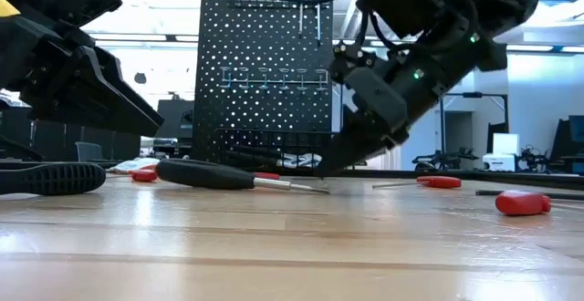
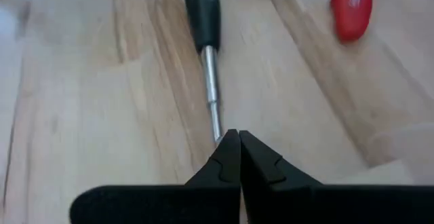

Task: Hang tools onto peg board
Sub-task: Hang the black screwdriver on the black pegboard

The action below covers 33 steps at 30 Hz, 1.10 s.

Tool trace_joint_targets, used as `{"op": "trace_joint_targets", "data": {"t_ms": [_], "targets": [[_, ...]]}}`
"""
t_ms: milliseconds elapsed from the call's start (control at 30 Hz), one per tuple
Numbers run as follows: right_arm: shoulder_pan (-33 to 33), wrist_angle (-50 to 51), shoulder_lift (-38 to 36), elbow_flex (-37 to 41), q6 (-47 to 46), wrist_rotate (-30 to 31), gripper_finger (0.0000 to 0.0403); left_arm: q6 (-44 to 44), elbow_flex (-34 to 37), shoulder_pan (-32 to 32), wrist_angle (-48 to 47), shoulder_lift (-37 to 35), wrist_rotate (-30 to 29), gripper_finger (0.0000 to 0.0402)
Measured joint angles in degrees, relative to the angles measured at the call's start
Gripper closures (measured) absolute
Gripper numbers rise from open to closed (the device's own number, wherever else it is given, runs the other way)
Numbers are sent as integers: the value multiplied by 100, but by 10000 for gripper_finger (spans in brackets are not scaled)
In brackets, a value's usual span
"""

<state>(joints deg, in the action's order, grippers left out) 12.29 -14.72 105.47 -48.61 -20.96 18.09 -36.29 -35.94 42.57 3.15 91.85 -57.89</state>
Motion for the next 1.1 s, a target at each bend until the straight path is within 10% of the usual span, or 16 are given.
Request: {"op": "trace_joint_targets", "data": {"t_ms": [400,733,1100], "targets": [[-5,-154,1000,-814,998,-240,208,66,0,-2,42,0,-2,160],[-150,468,1137,-931,1183,-340,383,87,0,30,41,-1,-250,160],[-183,-176,733,-527,456,112,391,-337,2,755,-294,-527,-1748,160]]}}
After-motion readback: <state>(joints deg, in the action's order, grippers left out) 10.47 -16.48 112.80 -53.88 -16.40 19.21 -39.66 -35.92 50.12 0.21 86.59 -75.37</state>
